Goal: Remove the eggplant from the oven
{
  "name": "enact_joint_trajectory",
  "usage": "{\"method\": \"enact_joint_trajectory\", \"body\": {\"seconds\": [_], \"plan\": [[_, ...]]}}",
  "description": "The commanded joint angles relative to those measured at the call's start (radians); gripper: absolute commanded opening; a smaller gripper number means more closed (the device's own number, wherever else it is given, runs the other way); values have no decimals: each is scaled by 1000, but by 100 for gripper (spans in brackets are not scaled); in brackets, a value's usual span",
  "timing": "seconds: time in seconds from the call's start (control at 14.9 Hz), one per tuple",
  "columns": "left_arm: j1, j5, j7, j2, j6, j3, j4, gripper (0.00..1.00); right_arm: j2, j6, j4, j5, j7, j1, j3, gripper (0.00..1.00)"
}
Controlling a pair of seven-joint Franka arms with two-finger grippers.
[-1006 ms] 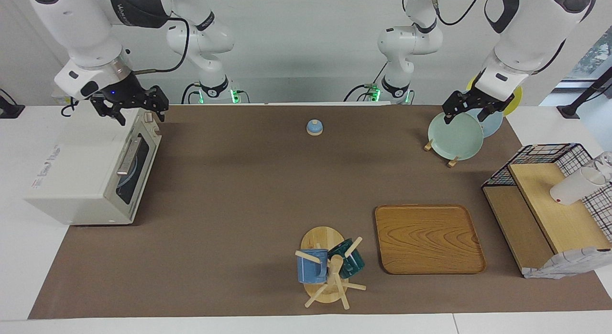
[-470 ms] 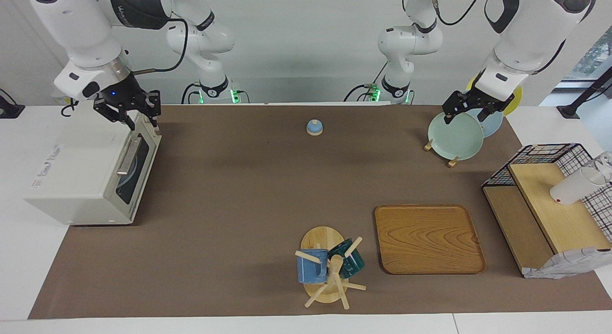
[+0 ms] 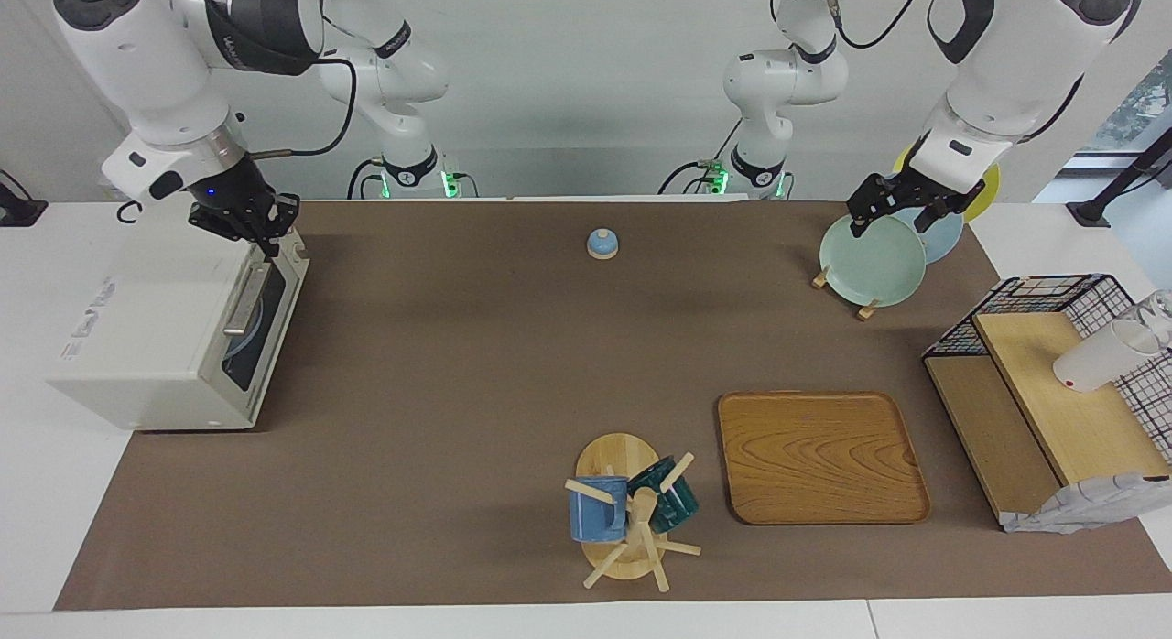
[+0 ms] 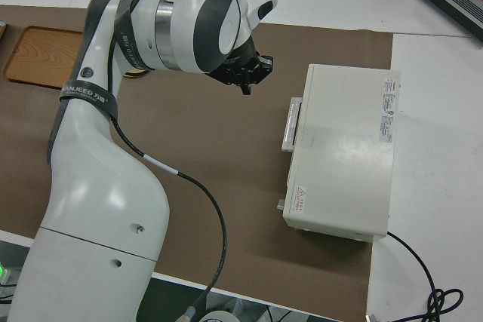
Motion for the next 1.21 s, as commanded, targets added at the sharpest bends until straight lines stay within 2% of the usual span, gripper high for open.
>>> {"method": "enact_joint_trajectory", "body": {"seconds": [0.0, 0.47, 0.67, 0.87, 1.14], "plan": [[10, -2, 10, -28, 17, -3, -37, 100, -70, 95, -132, 6, 33, -35, 6, 0], [8, -2, 4, -39, 21, 0, -37, 100, -73, 195, -260, 1, 31, -108, 4, 0], [10, -4, 9, -40, 24, 1, -37, 100, -64, 207, -269, 1, 37, -111, 4, 0], [10, -14, 9, -39, 46, -2, -38, 100, -53, 270, -297, 1, 30, -125, 4, 0], [-3, -51, 9, -54, 69, -3, -79, 100, -41, 278, -306, 1, 30, -134, 4, 0]]}}
